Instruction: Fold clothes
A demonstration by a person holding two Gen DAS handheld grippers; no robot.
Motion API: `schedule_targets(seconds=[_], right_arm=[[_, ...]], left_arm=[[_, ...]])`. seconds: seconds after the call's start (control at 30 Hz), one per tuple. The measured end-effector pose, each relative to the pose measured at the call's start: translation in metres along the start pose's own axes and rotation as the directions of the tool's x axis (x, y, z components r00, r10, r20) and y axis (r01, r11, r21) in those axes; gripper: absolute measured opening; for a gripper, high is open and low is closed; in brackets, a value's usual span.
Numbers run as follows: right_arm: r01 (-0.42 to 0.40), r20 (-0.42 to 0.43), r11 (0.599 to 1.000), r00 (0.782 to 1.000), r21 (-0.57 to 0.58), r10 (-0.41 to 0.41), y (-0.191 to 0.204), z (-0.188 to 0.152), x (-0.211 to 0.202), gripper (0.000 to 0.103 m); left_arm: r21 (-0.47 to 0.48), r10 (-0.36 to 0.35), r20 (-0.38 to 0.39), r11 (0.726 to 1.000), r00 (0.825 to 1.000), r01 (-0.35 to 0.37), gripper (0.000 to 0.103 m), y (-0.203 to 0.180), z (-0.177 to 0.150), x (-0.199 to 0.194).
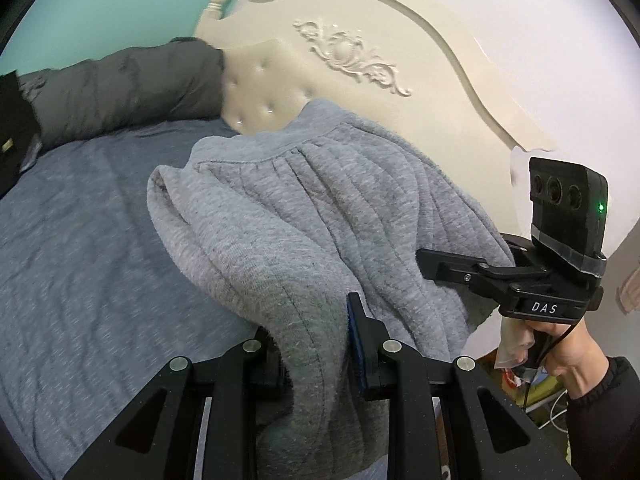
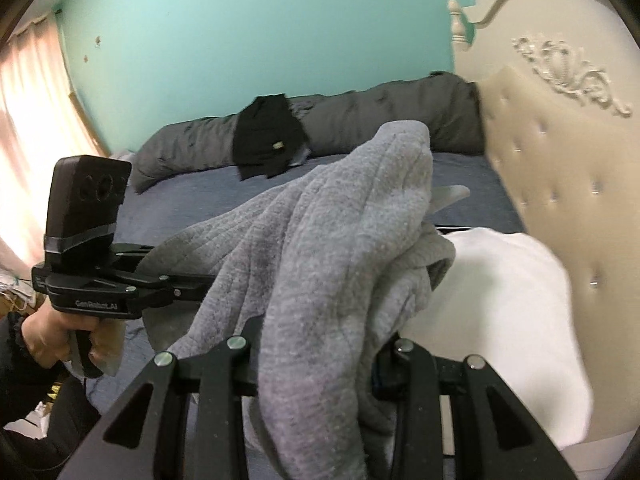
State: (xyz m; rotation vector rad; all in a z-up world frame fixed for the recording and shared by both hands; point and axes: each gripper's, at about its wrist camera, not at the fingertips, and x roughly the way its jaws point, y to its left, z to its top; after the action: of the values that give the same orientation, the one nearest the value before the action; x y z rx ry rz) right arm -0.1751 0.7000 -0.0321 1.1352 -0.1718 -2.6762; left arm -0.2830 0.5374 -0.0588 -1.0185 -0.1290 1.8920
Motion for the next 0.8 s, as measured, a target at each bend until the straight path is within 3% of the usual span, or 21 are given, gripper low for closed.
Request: schedule_targets(seconds=[0.37,0.6,0.8], right_arm=[[0.138,-0.048,0.989,0.989,-0.049,-0.141,-0.082,0.013,-0.032,0.034],[0.156,-0.060,0.986,0.985,-0.061,-0.160,-0.122,0.018,-0.029,0.034],[0.166,-0.107,0.983,0.979,-0.074,-0.173,-0.157,0.002,-0.008,0.034]], left_arm=[[-0.003,-0.021,0.012,1.000,1.000,0.021,0.025,-0.054,0.029,0.070],[-0.031,-0.007,0.041,0.999,0.999,0.009,0.025,-0.065,0.031,0.102],[-0.088,0.002,0.008,0.996,1.000,-0.001,0.026,-0.061,0.014,0.139]])
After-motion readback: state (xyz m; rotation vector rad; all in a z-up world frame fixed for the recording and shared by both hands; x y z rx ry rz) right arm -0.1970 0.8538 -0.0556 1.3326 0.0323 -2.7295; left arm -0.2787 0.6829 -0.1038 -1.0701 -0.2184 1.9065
